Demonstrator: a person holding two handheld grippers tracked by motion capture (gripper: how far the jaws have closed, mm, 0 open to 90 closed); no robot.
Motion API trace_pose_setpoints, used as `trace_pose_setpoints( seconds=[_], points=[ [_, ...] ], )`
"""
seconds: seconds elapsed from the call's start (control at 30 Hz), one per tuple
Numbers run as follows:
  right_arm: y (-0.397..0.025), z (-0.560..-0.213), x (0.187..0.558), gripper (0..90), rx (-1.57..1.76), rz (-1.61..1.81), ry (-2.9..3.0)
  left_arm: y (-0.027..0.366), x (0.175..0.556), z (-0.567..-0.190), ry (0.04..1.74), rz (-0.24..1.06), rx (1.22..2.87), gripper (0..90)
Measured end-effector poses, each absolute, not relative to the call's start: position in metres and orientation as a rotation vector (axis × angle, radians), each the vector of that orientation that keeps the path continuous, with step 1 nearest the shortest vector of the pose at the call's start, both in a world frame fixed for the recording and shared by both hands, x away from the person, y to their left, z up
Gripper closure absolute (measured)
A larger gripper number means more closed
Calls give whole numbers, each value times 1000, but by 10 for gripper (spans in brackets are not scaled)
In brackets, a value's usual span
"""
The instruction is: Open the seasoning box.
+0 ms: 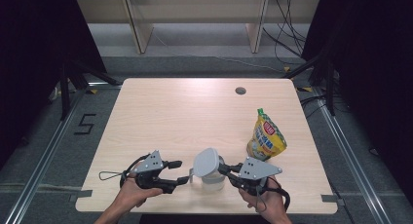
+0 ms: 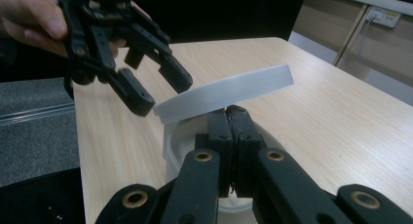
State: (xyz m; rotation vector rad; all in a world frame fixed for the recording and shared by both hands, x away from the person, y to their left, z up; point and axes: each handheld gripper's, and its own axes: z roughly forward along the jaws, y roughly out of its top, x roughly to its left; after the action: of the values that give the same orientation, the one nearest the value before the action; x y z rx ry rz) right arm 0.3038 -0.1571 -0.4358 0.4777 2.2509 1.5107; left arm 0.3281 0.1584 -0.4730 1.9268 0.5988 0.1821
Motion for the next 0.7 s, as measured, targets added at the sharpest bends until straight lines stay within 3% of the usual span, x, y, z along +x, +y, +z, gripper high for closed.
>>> trace_pose_setpoints(
  seconds=[0.27, 0.7],
  points=[
    [-144, -431, 304, 891, 431, 1533, 2254, 161, 328, -486, 631, 187, 1930, 266],
    [-121, -431, 303, 882, 375, 1549, 2281, 164, 326, -489, 633, 198, 1935, 261]
  ],
)
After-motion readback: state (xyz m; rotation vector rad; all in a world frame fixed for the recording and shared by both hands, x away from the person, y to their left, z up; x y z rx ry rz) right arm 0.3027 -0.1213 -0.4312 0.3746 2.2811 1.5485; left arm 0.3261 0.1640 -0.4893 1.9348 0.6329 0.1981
